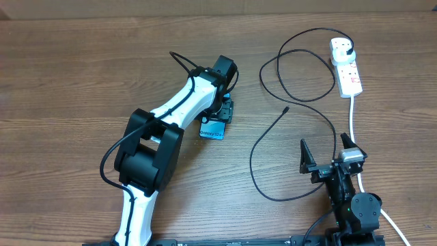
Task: Plug charger to phone and switch on socket
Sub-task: 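Close the left gripper on the phone's sides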
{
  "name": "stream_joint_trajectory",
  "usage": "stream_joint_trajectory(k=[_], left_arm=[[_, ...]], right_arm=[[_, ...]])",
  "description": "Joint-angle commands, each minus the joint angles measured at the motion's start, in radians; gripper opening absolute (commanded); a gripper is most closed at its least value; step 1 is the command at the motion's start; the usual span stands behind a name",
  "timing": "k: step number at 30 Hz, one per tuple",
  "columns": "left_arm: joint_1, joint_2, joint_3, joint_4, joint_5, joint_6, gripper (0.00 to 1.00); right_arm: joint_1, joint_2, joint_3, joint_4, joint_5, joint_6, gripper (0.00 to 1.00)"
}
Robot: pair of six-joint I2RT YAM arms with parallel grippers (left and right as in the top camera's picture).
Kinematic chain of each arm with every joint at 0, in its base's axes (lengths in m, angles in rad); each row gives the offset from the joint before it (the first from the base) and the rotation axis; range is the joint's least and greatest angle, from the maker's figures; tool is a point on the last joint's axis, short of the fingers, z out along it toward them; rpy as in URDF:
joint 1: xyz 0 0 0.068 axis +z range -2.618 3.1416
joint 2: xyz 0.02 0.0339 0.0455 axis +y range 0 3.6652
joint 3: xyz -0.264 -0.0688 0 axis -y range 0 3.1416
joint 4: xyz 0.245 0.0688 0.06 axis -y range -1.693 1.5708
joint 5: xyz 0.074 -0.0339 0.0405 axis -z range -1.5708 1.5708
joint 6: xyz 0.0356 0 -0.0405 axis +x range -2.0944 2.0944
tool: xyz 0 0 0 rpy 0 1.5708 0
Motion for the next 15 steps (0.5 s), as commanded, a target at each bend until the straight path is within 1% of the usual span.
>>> stream_joint_trajectory(k=[1,5,8,12,15], left_arm=[[-0.008,0.11,-0.065,-0.029,-0.069,0.014,0.69],[-0.006,0.109,-0.062,-0.029,-0.064,0.014,0.69],[0.001,0.109,-0.052,-0.037,-0.041,0.014,0.71],[0.021,0.109,-0.007,-0.081,-0.024,0.014,0.73],[0.035,0.109,0.039,-0.125,-0.019,0.014,0.71]], right_arm=[[0.004,0.0,-0.01,0.006,0.009,0.006,1.0],[0.004,0.0,-0.01,0.006,0.009,0.006,1.0],[0.004,0.0,-0.01,0.006,0.009,0.006,1.0],[0.004,0.0,-0.01,0.006,0.009,0.006,1.0],[0.004,0.0,-0.01,0.006,0.009,0.006,1.0]])
